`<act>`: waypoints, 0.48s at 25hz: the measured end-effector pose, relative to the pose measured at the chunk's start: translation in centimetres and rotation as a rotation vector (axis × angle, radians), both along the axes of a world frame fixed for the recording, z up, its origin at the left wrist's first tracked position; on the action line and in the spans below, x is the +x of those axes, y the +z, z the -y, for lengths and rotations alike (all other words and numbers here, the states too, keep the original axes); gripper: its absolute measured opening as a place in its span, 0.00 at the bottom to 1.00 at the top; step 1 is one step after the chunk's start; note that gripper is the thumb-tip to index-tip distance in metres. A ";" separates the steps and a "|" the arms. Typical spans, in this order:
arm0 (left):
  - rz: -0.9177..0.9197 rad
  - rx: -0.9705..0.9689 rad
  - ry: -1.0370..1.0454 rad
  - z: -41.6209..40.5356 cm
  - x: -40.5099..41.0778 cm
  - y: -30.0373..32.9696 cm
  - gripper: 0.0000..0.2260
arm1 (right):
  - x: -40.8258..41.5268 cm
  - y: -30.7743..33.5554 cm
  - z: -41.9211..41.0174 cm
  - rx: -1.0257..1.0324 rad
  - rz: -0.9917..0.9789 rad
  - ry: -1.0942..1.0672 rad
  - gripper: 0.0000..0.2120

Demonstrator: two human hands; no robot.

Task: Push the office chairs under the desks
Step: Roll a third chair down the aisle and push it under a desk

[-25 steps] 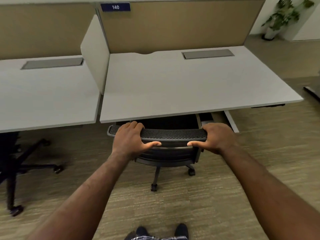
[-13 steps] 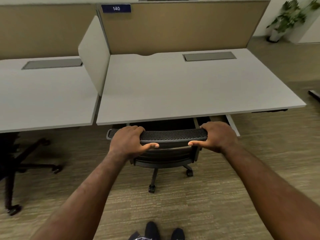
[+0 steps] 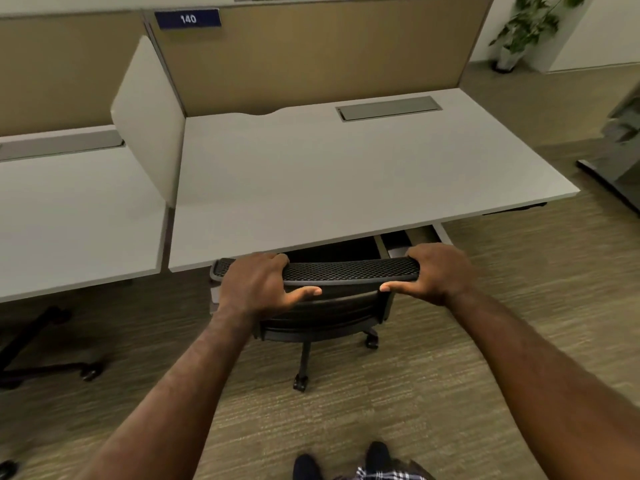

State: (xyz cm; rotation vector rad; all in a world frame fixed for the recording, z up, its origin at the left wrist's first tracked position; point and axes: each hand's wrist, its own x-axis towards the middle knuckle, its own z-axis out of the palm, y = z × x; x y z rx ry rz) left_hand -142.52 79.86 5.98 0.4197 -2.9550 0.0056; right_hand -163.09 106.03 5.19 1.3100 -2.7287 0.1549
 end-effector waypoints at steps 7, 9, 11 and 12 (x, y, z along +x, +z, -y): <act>-0.049 -0.022 -0.007 -1.8 -3.5 0.1 0.39 | -3.9 -0.1 -1.4 0.046 0.024 0.003 0.43; -0.043 -0.014 0.007 -3.0 -5.2 0.0 0.40 | -6.1 -0.1 -2.3 0.053 0.024 0.008 0.43; -0.052 -0.015 0.029 -4.5 -7.3 -0.2 0.40 | -8.7 0.0 -3.4 0.056 0.027 0.012 0.44; -0.056 -0.007 0.038 -4.7 -7.4 -0.2 0.40 | -8.8 -0.1 -3.5 0.051 0.022 0.022 0.44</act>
